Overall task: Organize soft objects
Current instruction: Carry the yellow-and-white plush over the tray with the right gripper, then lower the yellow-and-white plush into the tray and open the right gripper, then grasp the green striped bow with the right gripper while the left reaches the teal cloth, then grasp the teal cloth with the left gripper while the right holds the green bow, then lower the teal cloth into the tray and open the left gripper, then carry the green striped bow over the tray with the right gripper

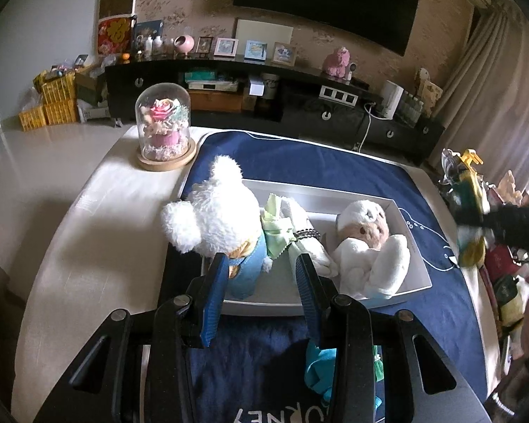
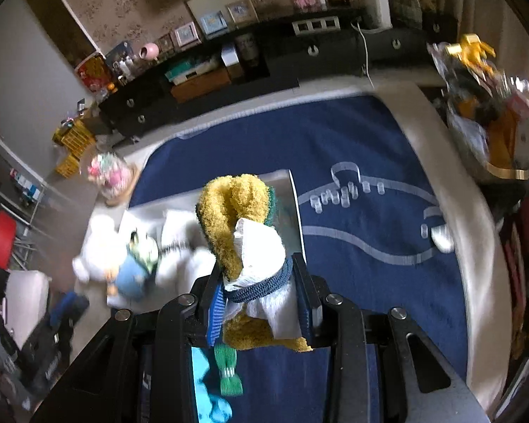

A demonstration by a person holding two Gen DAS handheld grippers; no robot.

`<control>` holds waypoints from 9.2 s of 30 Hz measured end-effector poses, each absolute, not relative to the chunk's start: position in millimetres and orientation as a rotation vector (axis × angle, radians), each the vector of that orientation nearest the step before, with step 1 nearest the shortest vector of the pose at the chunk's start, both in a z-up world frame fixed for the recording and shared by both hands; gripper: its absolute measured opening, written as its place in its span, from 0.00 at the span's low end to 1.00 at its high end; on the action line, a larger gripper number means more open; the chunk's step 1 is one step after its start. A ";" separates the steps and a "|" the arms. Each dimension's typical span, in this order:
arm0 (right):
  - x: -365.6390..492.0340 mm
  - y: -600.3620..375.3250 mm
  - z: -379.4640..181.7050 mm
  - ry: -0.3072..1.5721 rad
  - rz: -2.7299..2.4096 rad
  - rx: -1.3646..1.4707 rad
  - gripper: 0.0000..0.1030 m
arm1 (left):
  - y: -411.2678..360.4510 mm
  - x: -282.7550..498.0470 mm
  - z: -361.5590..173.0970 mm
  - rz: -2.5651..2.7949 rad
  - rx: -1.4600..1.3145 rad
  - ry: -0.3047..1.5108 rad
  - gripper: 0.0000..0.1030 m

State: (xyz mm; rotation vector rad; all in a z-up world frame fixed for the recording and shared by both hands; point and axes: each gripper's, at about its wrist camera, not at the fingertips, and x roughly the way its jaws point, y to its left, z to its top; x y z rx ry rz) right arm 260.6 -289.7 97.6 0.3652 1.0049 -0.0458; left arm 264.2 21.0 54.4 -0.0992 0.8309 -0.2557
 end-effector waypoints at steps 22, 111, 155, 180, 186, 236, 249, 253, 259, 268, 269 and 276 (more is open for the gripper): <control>342.4 -278.5 44.3 1.030 -0.037 0.302 1.00 | 11.6 264.1 45.1 -0.271 -0.077 0.870 0.37; 218.2 -161.6 -29.0 1.381 0.067 -0.037 1.00 | -13.5 246.9 -3.0 -0.495 -0.043 1.227 0.42; 212.3 -238.8 39.1 1.124 0.138 0.356 1.00 | -31.6 303.9 113.8 -0.464 -0.061 0.777 0.42; 218.3 -225.3 29.0 1.151 0.131 0.340 1.00 | -35.7 334.4 63.6 -0.375 0.000 0.743 0.47; 218.3 -224.9 29.2 1.152 0.134 0.339 1.00 | -34.4 335.9 62.5 -0.359 0.002 0.746 0.57; 215.1 -237.7 24.3 1.139 0.062 0.322 1.00 | -21.9 234.9 56.3 -0.164 0.082 0.783 0.59; 215.1 -255.2 31.2 1.103 0.004 0.348 1.00 | -4.7 247.9 50.1 -0.155 0.011 0.835 0.59; 217.7 -257.8 39.7 1.081 -0.003 0.370 1.00 | -4.2 249.8 48.0 -0.162 0.009 0.849 0.59; 234.3 -259.9 75.9 1.015 -0.008 0.377 1.00 | -6.0 250.6 49.6 -0.184 0.002 0.854 0.59; 275.8 -248.8 128.4 0.914 0.077 0.360 1.00 | -14.2 249.4 46.3 -0.170 0.050 0.853 0.58; 276.9 -247.8 125.8 0.911 0.081 0.359 1.00 | -15.1 249.2 45.6 -0.169 0.056 0.854 0.58; 296.4 -253.3 83.6 1.009 0.059 0.363 1.00 | -23.7 247.3 39.5 -0.169 0.094 0.866 0.59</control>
